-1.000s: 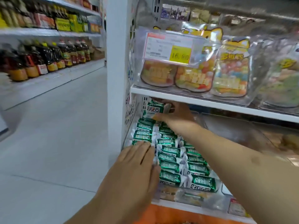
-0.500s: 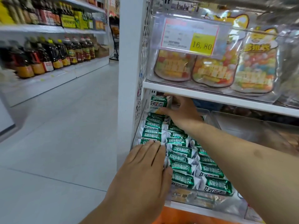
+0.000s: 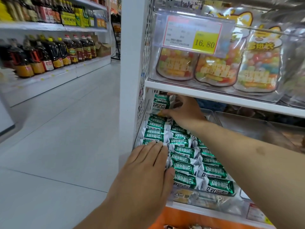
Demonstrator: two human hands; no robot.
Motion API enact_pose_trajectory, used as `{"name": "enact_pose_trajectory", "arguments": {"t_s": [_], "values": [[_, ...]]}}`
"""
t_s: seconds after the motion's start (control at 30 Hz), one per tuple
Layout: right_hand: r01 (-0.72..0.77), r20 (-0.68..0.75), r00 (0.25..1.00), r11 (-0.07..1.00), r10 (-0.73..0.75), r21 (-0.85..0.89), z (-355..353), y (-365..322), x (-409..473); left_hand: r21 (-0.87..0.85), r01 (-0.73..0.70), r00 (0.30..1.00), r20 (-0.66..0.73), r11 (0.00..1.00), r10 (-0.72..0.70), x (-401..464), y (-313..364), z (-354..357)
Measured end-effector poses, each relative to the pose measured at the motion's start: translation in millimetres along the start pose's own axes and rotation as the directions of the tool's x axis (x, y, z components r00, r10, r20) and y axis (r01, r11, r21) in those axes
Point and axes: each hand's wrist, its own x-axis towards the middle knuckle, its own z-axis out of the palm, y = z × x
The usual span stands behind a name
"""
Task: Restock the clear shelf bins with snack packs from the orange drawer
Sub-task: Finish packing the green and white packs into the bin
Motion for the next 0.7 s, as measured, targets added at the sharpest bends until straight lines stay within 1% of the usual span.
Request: {"name": "enact_pose_trajectory", "arguments": {"t_s": [0.1, 0.2, 0.37, 0.53, 0.7], "values": [[0.008, -0.042, 0.999, 1.000, -0.009, -0.024, 0.4, 0.3, 1.9, -0.005, 0.001, 1.000, -0.011, 1.000, -0.001, -0.5, 0.3, 0.8], [0.045, 0.015, 0.999, 0.996, -0.044, -0.073, 3.1, 5.9, 3.2, 0.013, 0.000, 1.000, -0.008, 1.000, 0.000, -0.6, 0.1, 0.9], [0.077, 0.012, 0.997, 0.987, -0.076, -0.140, 7.0, 9.1, 6.1, 0.016, -0.009, 1.000, -0.003, 1.000, 0.009, -0.4, -0.6, 3.8], [0.086, 0.074, 0.995, 0.972, -0.072, -0.217, 7.9, 7.9, 7.9, 0.032, -0.006, 1.000, -0.007, 0.999, 0.007, -0.8, -1.3, 4.9], [0.042, 0.107, 0.994, 0.977, -0.020, -0.211, 4.7, 7.0, 6.6, 0.006, 0.002, 1.000, 0.028, 1.000, -0.003, -1.0, -0.5, 3.2]]}}
